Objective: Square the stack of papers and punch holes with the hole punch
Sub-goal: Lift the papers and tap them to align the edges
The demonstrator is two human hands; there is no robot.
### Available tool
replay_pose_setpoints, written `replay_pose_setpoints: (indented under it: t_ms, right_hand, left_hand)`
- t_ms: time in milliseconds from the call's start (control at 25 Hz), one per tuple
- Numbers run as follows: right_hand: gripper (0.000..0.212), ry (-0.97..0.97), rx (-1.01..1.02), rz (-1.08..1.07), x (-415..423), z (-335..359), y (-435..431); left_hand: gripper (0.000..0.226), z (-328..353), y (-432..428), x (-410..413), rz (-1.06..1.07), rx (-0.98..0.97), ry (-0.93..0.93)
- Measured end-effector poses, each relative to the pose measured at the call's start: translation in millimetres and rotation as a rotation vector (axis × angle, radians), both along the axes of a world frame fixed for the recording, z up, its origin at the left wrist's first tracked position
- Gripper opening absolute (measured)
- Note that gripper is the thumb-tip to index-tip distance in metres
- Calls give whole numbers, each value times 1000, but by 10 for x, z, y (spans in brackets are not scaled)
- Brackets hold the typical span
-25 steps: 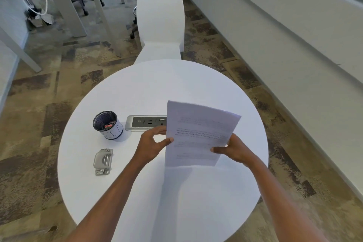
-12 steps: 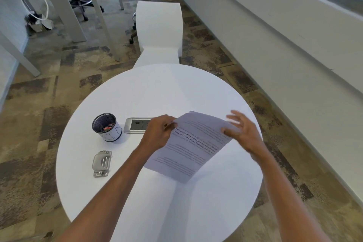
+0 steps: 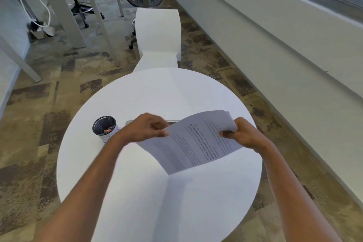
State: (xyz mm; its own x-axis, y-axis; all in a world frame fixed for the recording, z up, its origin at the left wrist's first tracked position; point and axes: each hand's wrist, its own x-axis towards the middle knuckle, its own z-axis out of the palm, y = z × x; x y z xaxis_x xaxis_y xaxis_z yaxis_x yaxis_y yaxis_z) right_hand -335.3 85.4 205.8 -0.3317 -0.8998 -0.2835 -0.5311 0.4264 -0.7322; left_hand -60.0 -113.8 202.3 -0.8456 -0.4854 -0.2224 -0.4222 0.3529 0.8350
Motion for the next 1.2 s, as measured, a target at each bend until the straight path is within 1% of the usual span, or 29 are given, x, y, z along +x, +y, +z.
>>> replay_pose_setpoints:
  t_ms: [80,120,200,280,320,400,440,520,760,880,960,1040,1120,1200]
  right_hand:
    - [16,-67,-31,-97,-83,-40,71]
    - [14,-100,-48,-141,-101,-73,95]
    - [10,-183,-94,-200,-74,-165,108]
    - [11,-240,-125,-224,-15,-302,97]
    - [14,-244,-119,-220,3,-380,91]
    - [21,-200,-53,-179,15,-534,83]
    - [25,-175,-22,-163,10,-590,90]
    - [30,-163,-12,-165,4,-651,97]
    - [31,-219,-144,-251,-17,-686,21]
    - [34,-281,-155,-271,-32,-845,52]
    - [37,-279,-96,-240,8,-1042,106]
    - [38,-244,-31,-251,76,-1219,162]
    - [35,-220,-30,-300,107,-1307,164]
    - [32,-234,-58,-311,70,-1294,137]
  left_hand:
    - [32,-130,-81,372,40,335,55]
    - [39,-234,-63,481,66,420,106]
    - [50,-466,52,507,124,465,201]
    - [55,-676,211,403,241,441,318]
    - [51,-769,272,346,340,412,368]
    - [38,-902,334,302,543,347,361]
    - [34,-940,343,297,592,318,324]
    - [33,-991,335,312,602,266,284]
    - [26,-832,182,271,594,130,325]
    - [28,-889,155,289,574,141,296]
    - [29,-1054,202,331,556,175,218]
    - [30,-1226,285,341,550,171,132]
    - [28,-1314,340,326,607,165,109]
    - [26,-1326,322,301,656,171,128]
